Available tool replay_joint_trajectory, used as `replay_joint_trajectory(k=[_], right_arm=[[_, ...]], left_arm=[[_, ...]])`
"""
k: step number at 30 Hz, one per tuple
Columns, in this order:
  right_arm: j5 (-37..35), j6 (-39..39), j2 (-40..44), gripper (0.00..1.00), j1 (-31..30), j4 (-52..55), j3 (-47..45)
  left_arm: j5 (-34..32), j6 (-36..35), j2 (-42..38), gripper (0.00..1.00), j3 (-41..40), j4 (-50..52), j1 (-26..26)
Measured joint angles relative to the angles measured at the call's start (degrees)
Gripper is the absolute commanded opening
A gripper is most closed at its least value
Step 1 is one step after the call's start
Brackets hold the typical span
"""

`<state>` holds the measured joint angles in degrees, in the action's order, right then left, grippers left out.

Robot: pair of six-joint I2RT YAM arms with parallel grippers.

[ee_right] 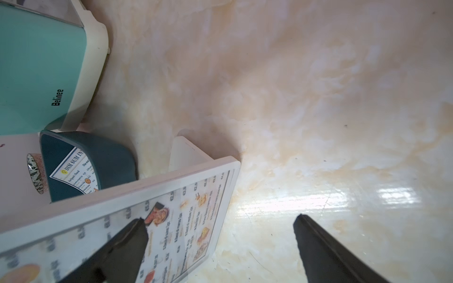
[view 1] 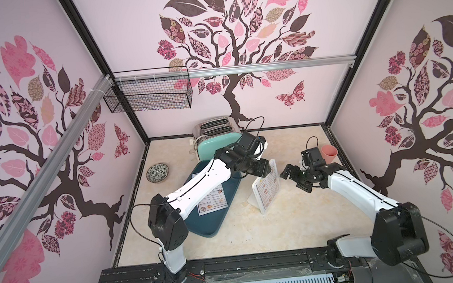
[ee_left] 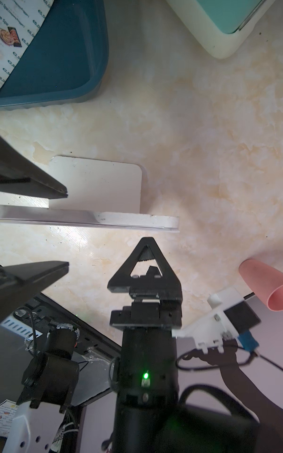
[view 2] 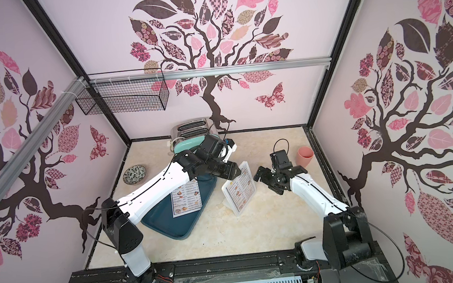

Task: Replace the menus in the menu holders
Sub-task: Take out the menu from the menu holder.

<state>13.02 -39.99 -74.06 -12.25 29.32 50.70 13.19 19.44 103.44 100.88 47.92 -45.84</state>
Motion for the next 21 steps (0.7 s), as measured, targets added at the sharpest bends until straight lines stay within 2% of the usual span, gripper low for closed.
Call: replay_joint_trajectory(k=[7,21], right_arm=[[-2.03,-0.13,6.05,1.00,-0.02,3.13,-3.58],[-2.34,-0.17,6.14,1.00,-0.02,4.31,-4.46]], left_arm=[[0.55,0.94,0.24,0.41,0.00,1.05,0.00],[3.34,1.60,0.24,0.29,-0.02,0.76,-0.07]])
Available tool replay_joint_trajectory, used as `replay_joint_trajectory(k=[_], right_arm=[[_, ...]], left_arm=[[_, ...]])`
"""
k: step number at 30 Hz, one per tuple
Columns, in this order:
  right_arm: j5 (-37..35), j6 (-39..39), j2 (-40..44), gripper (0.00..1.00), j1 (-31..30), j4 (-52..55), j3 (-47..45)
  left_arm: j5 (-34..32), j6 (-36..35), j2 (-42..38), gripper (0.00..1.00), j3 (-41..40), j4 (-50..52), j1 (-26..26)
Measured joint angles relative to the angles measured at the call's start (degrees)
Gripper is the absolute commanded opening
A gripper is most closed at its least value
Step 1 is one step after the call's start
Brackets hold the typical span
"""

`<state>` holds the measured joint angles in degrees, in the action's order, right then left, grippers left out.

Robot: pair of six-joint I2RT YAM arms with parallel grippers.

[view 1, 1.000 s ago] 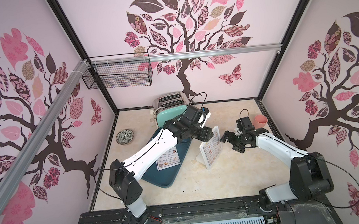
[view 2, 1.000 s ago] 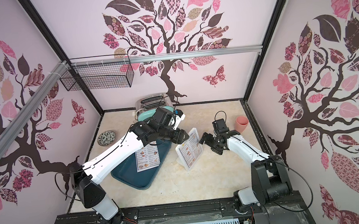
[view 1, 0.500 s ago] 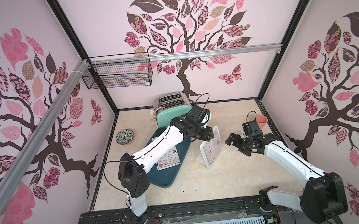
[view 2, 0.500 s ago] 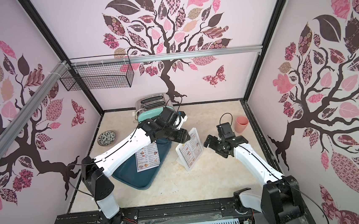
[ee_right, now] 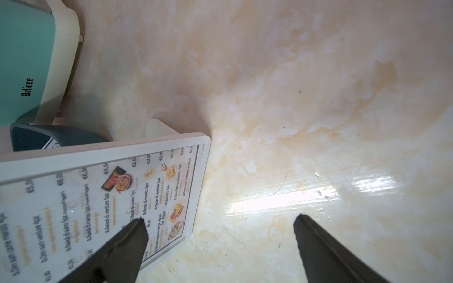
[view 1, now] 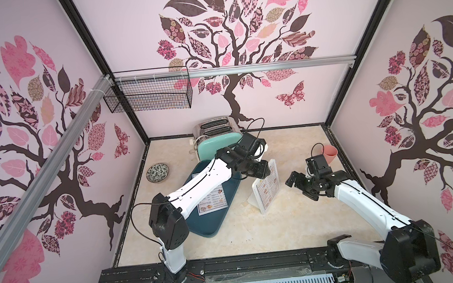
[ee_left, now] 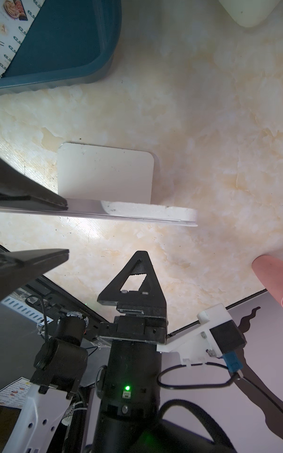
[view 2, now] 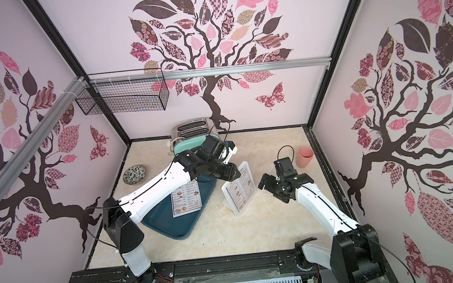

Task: Replace the menus in the menu holders
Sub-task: Take out the menu from the menu holder.

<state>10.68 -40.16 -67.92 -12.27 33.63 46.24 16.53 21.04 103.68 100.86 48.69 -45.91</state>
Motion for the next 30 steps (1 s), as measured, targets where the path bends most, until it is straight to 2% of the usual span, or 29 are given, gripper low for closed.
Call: replay_joint_trajectory(k=[17,22,24,27,30], right_arm=[[-0.02,0.04,0.04,1.00,0.02,0.00,0.00],[-0.02,0.04,0.04,1.00,0.00,0.00,0.00],[-0.02,0.04,0.07,1.00,0.00,0.00,0.00],[-0.02,0.07,0.28,1.00,0.00,0.00,0.00],[-0.02,0.11,0.61,1.00,0.02,0.02,0.00]], left_arm=[[3.45,3.23,-0.15,0.28,0.00,-3.13,-0.11],[2.73,3.82,-2.58,0.28,0.02,-3.17,0.20],[1.66,3.82,-4.26,0.31,0.07,-3.15,0.61],[-0.98,3.08,-6.93,0.47,0.07,-3.10,1.44],[-3.45,1.97,-8.02,0.56,0.07,-2.86,2.01]])
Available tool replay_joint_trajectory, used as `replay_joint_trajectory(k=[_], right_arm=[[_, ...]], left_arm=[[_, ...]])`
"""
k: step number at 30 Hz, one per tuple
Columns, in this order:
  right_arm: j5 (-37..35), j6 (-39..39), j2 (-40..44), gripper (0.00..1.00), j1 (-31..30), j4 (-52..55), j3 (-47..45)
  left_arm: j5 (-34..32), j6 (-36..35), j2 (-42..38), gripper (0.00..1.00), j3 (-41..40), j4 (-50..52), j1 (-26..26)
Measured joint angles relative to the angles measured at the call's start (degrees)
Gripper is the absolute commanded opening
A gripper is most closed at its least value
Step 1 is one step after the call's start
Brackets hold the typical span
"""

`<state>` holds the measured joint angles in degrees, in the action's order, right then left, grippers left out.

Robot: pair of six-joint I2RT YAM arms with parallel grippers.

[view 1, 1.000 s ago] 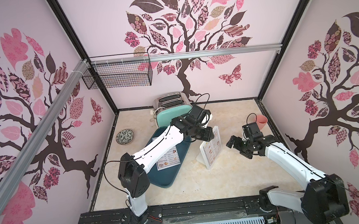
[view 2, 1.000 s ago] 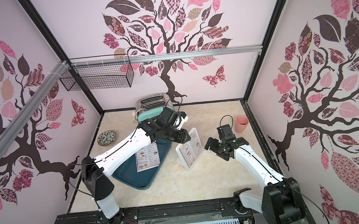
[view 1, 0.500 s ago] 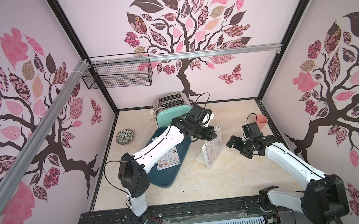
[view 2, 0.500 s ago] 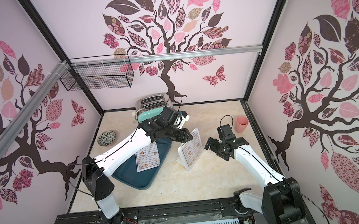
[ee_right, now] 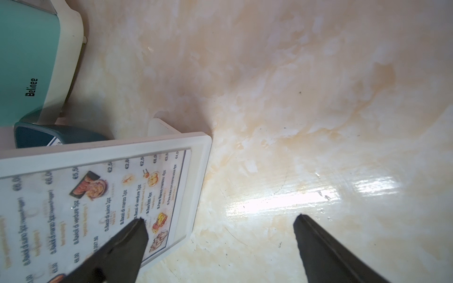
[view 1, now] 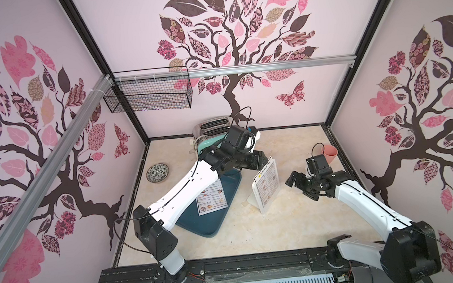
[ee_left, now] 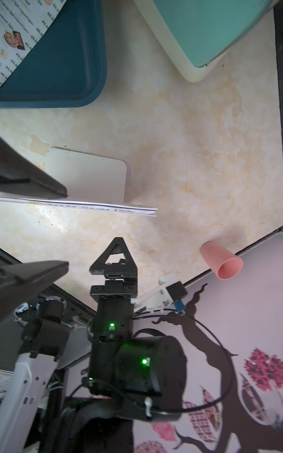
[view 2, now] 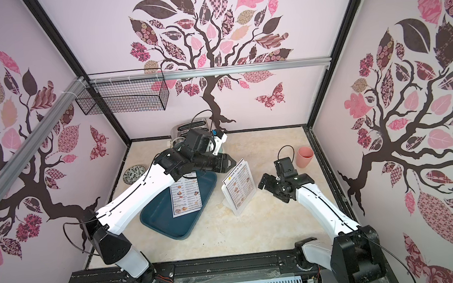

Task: Replace the menus in the menu holders
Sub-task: Take out the menu from the menu holder.

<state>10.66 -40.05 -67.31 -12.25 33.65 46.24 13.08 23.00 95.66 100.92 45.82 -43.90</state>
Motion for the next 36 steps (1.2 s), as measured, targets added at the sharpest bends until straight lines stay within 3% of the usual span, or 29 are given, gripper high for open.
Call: replay_joint_trajectory(k=[5,19,26,33,36], right_arm=[[0.00,0.20,0.11,1.00,0.00,0.04,0.00],[-0.42,0.20,1.38,1.00,-0.02,0.87,-0.04],[-0.42,0.17,1.38,1.00,0.00,0.85,-0.74],[-0.39,0.17,1.40,1.00,-0.02,0.87,-0.87],[-0.39,0.17,1.40,1.00,-0.02,0.87,-0.90]], left_arm=[[0.37,-0.83,0.96,0.57,-1.33,0.57,0.02],[4.42,-2.21,5.11,0.22,-2.95,1.42,-0.66],[4.61,-2.25,5.11,0.17,-3.13,1.36,-0.66],[3.85,-2.95,5.11,0.01,-3.13,1.36,-0.66],[3.32,-3.37,5.11,0.00,-3.13,1.33,-0.66]])
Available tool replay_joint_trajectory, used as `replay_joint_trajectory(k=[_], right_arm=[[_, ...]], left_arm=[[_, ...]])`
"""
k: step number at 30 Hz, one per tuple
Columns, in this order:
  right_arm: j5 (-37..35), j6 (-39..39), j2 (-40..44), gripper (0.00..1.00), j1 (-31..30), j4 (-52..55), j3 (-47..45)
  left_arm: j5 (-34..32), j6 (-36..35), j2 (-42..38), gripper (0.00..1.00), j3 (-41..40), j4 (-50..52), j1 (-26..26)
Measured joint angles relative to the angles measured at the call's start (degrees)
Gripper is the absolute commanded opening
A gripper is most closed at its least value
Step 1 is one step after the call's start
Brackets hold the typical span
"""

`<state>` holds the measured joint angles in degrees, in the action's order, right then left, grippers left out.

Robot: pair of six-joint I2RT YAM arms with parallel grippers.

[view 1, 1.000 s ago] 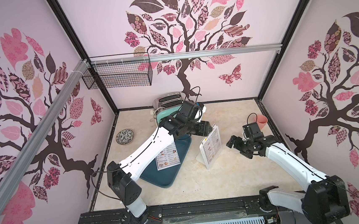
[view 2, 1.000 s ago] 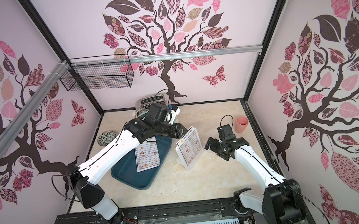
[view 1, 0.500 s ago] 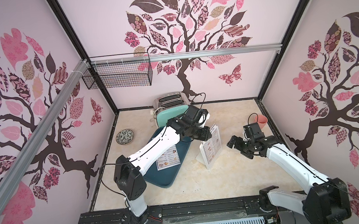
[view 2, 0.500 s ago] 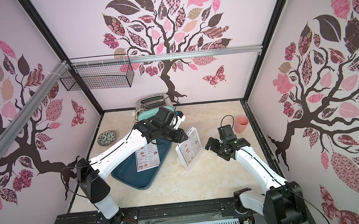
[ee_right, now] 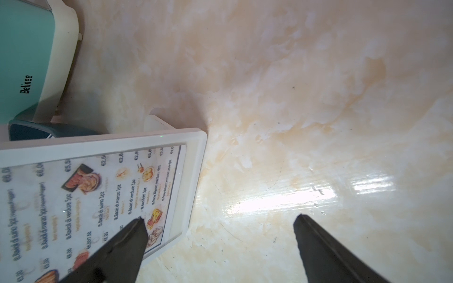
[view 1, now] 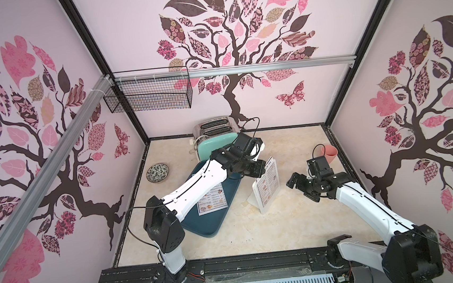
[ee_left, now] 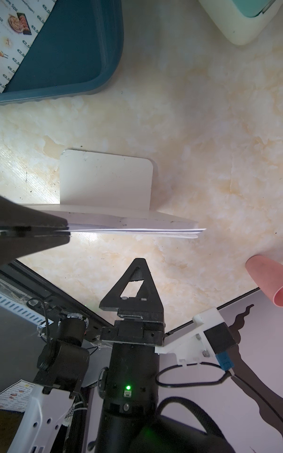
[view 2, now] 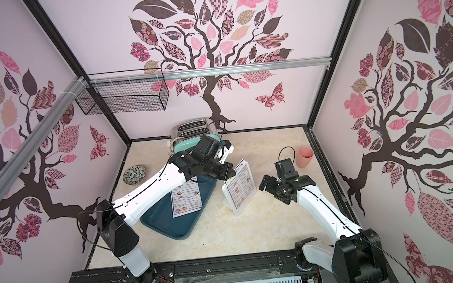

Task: Replace the menus in the menu holders
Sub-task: Take out the menu from the menu holder.

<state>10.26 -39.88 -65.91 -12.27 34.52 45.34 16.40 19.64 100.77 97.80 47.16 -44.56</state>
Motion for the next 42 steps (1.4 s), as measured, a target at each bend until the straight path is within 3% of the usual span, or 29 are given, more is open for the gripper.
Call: replay_joint_trajectory(k=[10,22,34,42], right_arm=[[0.00,-0.02,0.87,1.00,0.00,0.15,0.02],[-1.68,1.31,3.37,1.00,0.02,3.17,3.50],[-8.76,6.86,6.19,1.00,0.02,9.86,13.75],[-17.03,10.82,11.45,1.00,0.02,15.13,25.27]], left_arm=[[-4.52,-2.29,-1.14,0.00,0.81,0.22,-0.52],[-7.82,-8.94,-10.73,0.00,3.21,-1.55,-1.14],[-4.44,-14.03,-14.93,0.00,7.02,-1.64,-1.97],[-0.35,-16.26,-16.68,0.00,18.01,-0.63,-4.04]])
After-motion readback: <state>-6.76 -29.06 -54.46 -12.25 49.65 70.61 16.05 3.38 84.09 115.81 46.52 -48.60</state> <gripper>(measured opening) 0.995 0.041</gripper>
